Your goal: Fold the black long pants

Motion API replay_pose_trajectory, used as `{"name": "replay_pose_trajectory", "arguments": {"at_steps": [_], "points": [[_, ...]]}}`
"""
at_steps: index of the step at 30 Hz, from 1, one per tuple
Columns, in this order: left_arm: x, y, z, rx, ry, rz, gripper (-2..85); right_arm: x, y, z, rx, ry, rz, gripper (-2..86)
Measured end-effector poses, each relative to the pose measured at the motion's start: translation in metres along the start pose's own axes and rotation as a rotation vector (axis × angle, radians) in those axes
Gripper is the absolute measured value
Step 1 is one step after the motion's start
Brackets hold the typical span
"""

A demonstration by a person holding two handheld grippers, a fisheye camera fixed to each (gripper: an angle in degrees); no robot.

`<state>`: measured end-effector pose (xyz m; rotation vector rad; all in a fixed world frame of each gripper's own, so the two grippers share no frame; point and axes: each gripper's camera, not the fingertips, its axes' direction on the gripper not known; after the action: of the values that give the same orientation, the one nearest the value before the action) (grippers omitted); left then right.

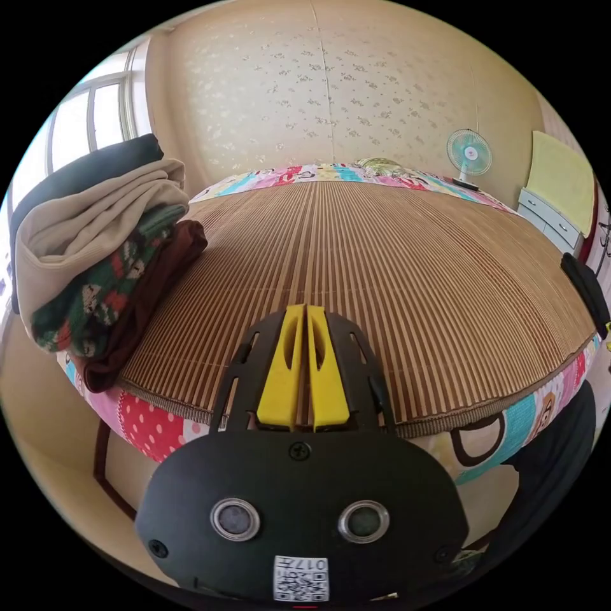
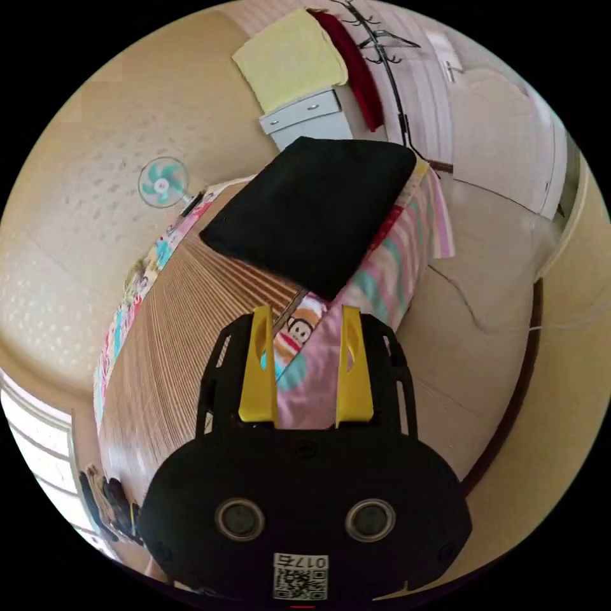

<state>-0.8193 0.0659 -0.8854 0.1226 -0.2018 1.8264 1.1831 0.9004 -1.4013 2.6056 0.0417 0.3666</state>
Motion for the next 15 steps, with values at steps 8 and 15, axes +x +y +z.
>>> {"name": "replay_pose_trajectory", "arguments": {"at_steps": [8, 15], "points": [[-0.031, 0.018, 0.026, -0.008, 0.047, -0.02, -1.0, 0.021, -0.096, 0.031, -0.096, -0.117, 0.168, 6.9], [-0.052, 0.029, 0.049, -0.011, 0.069, -0.03, -1.0, -0.27, -0.14, -0.088, 0.258, 0.055, -0.555, 3.0]]}}
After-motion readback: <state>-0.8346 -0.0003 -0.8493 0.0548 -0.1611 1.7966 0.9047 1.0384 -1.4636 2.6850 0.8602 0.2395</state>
